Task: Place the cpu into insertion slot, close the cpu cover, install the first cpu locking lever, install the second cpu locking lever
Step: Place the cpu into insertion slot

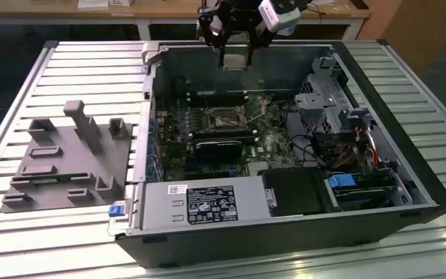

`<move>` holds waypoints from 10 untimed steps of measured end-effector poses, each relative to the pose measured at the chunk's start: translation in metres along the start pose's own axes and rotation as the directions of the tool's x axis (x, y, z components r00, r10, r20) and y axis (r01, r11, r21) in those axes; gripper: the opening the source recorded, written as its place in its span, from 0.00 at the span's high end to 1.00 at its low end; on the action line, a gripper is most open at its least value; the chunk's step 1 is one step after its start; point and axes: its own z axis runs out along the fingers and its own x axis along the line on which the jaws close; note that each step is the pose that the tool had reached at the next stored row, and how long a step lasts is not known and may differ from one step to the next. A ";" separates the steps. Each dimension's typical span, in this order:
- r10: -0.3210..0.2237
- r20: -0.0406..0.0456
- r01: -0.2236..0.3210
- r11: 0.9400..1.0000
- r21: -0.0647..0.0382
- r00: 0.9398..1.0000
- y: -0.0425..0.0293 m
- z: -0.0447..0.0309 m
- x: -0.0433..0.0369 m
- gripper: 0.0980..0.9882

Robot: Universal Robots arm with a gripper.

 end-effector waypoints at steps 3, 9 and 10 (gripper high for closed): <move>0.000 0.000 0.000 1.000 0.000 1.000 0.0001 0.0001 0.0000 0.51; 0.000 0.000 0.000 1.000 0.000 1.000 0.0000 0.0020 0.0000 0.51; 0.000 0.000 0.000 1.000 0.000 1.000 -0.0001 0.0025 0.0000 0.51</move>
